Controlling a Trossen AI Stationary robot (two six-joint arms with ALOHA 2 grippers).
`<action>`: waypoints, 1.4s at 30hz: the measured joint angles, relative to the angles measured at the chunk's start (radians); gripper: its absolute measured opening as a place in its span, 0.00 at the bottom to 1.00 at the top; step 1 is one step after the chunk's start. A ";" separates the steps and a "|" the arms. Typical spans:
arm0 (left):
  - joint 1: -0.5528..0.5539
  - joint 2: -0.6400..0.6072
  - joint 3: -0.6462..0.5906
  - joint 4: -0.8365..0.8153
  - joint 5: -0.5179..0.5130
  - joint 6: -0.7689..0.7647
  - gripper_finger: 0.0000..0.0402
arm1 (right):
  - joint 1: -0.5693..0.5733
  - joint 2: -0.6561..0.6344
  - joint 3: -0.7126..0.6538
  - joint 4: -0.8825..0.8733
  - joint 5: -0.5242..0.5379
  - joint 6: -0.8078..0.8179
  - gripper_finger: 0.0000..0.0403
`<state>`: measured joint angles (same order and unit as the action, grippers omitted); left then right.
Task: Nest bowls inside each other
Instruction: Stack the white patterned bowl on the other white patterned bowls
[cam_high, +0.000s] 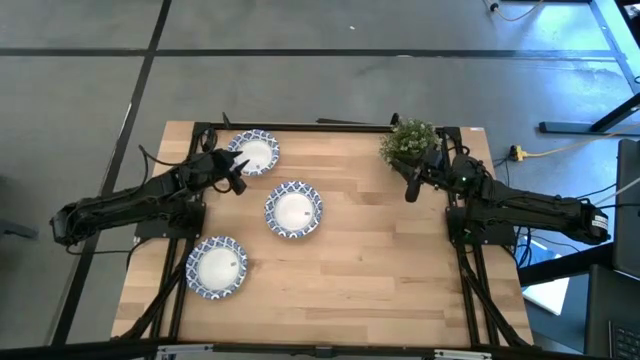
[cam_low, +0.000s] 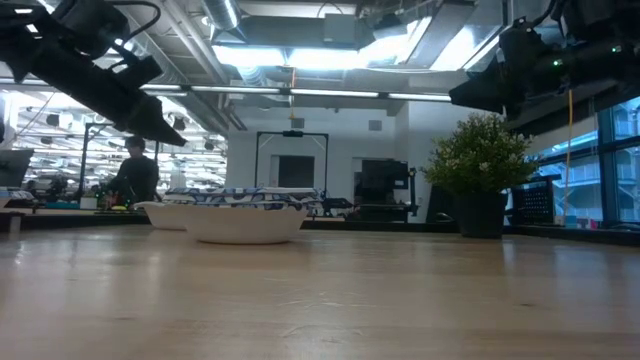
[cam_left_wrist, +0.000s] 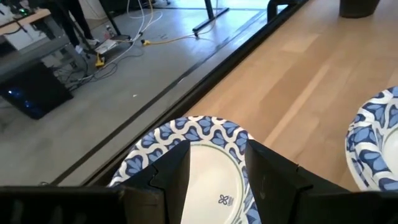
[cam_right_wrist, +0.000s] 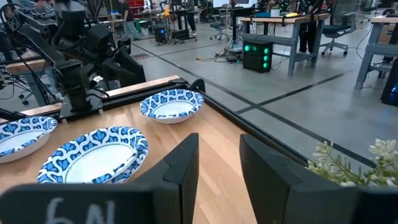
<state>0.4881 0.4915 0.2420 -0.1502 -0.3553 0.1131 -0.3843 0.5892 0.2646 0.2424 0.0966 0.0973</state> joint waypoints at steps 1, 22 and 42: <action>0.000 0.000 0.000 0.002 0.000 0.000 0.37 | 0.000 0.000 0.000 0.000 0.000 -0.001 0.29; 0.000 0.000 0.000 0.009 -0.062 -0.032 0.64 | 0.000 0.000 0.000 -0.054 -0.001 0.002 0.29; 0.000 0.000 0.000 0.002 0.168 -0.138 0.67 | 0.000 0.000 0.001 -0.053 0.013 -0.024 0.29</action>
<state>0.4878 0.4911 0.2420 -0.1481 -0.1870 -0.0244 -0.3840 0.5888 0.2652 0.1898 0.1093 0.0731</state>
